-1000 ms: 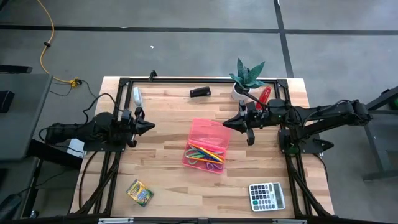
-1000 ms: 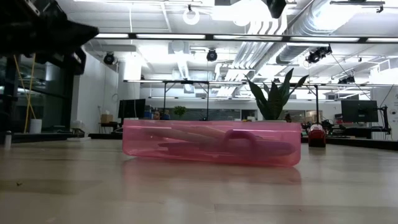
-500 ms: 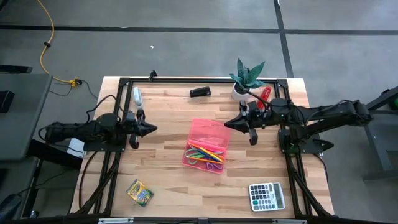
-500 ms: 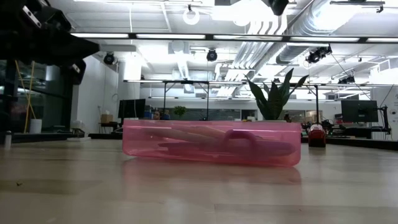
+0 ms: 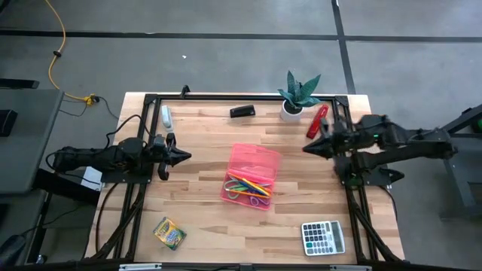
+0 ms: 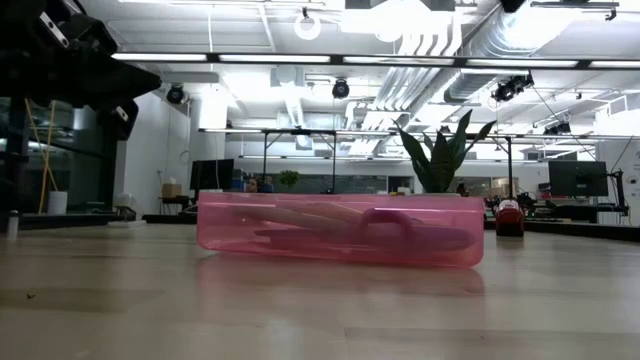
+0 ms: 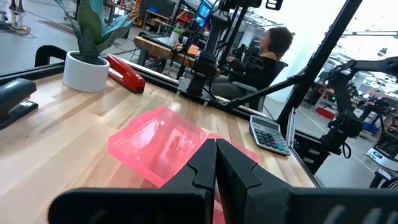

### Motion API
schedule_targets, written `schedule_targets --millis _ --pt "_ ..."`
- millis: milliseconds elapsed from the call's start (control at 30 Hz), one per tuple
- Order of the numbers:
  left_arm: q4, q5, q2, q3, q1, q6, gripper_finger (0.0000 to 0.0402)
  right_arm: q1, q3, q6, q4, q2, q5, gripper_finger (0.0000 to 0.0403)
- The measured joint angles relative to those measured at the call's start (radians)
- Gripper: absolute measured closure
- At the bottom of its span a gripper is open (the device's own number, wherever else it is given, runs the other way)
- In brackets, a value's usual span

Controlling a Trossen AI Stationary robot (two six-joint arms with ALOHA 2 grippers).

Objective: Pick & place school supplies into a supply box
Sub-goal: Return to Home Position

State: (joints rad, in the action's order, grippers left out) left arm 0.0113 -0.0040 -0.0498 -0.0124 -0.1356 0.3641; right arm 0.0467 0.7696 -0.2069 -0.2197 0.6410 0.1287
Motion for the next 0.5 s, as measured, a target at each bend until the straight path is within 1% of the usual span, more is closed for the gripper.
schedule_targets --millis 67,133,233,333,400,500 --pt "0.0 0.0 0.0 0.0 0.0 0.0 0.0402 0.0 -0.02 0.006 -0.003 -0.066 -0.006 0.0403" --pt "0.0 0.0 0.0 0.0 0.0 0.0 0.0402 0.0 -0.084 -0.002 0.032 -0.142 -0.01 0.0403" --pt "0.0 0.0 0.0 0.0 0.0 0.0 0.0402 0.0 -0.229 -0.035 0.168 -0.244 -0.044 0.0403" --pt "0.0 0.0 0.0 0.0 0.0 0.0 0.0402 -0.008 -0.379 -0.032 0.321 -0.32 -0.098 0.0403" --pt "0.0 0.0 0.0 0.0 0.0 0.0 0.0402 -0.025 -0.462 -0.046 0.373 -0.362 -0.111 0.0403" --pt "0.0 0.0 0.0 0.0 0.0 0.0 0.0402 -0.053 -0.562 -0.086 0.411 -0.42 -0.101 0.0403"
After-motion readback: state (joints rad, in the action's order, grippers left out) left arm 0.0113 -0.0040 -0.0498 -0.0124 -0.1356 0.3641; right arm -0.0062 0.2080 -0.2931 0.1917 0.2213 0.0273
